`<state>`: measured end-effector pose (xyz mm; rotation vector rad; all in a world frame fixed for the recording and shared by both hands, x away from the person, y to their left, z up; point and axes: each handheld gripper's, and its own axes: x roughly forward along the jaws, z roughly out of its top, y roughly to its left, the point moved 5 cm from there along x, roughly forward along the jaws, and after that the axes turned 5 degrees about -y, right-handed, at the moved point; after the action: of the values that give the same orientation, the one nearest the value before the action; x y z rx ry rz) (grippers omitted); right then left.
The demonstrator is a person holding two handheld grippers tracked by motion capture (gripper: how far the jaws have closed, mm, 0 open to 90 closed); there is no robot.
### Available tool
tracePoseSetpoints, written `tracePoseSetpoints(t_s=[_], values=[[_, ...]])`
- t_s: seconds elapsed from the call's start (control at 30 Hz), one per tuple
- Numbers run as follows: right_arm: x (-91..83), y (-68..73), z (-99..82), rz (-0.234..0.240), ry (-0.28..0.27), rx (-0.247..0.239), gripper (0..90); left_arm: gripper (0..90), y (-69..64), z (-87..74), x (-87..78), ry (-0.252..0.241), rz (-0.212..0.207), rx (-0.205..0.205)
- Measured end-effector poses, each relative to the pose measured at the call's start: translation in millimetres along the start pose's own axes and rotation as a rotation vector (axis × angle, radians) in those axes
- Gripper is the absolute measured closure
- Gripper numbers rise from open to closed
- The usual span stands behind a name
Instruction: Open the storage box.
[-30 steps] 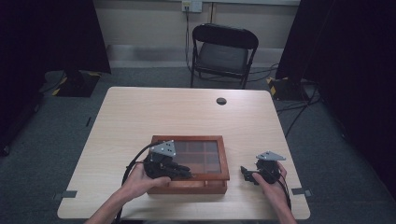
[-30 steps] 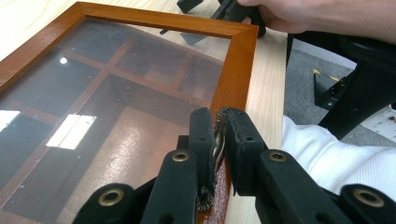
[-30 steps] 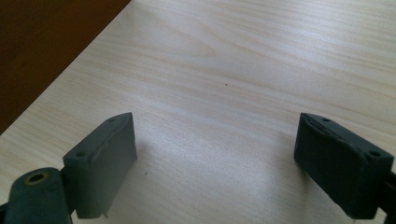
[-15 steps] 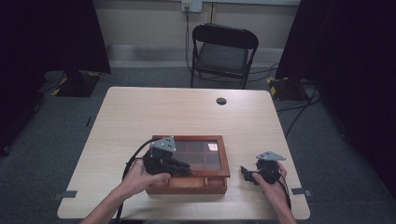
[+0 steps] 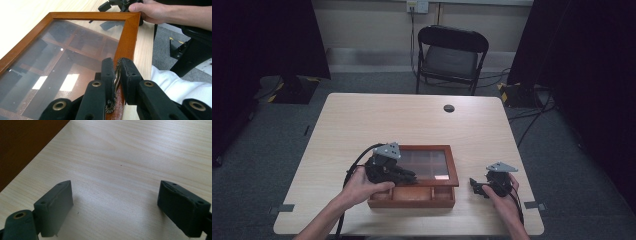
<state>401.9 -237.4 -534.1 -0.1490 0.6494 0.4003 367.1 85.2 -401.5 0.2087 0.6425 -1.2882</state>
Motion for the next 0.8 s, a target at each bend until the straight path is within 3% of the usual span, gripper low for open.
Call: tracePoseSetpoints(t_s=[0.8], values=[[0.0, 0.0, 0.0, 0.000, 0.000, 0.000, 12.1, 81.2, 1.7, 12.8, -6.1, 0.012, 0.022, 0.019]])
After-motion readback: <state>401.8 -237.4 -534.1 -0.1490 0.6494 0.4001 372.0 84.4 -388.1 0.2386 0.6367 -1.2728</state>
